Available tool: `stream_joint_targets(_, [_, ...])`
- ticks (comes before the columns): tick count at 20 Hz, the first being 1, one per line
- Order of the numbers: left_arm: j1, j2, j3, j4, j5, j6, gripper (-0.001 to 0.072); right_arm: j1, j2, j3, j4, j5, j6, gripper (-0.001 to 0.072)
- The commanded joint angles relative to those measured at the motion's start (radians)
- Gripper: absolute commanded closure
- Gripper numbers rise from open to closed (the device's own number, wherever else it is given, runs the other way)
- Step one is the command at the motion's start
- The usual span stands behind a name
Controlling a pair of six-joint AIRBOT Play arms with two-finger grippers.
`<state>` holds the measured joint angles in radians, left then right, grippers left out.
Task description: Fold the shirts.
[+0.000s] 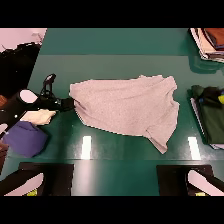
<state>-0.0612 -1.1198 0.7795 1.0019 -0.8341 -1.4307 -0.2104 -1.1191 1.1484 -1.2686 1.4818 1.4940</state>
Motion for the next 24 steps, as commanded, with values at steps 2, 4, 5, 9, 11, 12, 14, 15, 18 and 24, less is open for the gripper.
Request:
stream_joint_targets(2, [0.000,0.049,0.023,0.013,-0.033,0.002,0.0682,-0.105,0.000,-0.277,0.046,-0.054,-0.011,0.0223])
stream_joint_targets(4, [0.000,0.049,0.023,0.013,-0.049,0.002,0.0681,-0.109,0.000,-0.412,0.146,-0.139,-0.054,0.0236])
stream_joint_targets(5, [0.000,0.049,0.023,0.013,-0.050,0.001,0.0682,-0.106,-0.002,-0.463,0.187,-0.185,-0.068,0.0263])
stream_joint_targets(9, [0.000,0.049,0.023,0.013,-0.049,-0.002,0.0682,-0.017,-0.071,-0.528,0.215,-0.281,-0.071,0.0264])
stream_joint_targets(11, [0.001,0.049,0.023,0.013,-0.052,-0.002,0.0682,0.051,-0.114,-0.507,0.223,-0.325,-0.072,0.0296])
stream_joint_targets(12, [0.001,0.049,0.023,0.013,-0.061,-0.002,0.0682,0.085,-0.129,-0.489,0.222,-0.343,-0.072,0.0429])
stream_joint_targets(14, [0.001,0.063,0.035,0.017,-0.088,-0.002,0.0682,0.130,-0.138,-0.445,0.220,-0.354,-0.075,0.0650])
stream_joint_targets(15, [0.002,0.080,0.053,0.026,-0.102,-0.003,0.0682,0.143,-0.123,-0.417,0.220,-0.349,-0.084,0.0699])
stream_joint_targets(18, [0.002,0.172,0.200,0.132,-0.171,-0.039,0.0682,0.151,-0.003,-0.264,0.222,-0.307,-0.084,0.0700])
stream_joint_targets(24, [0.002,0.302,0.756,0.225,-0.308,-0.039,0.0682,0.150,0.257,0.307,0.218,-0.313,-0.083,0.0700])
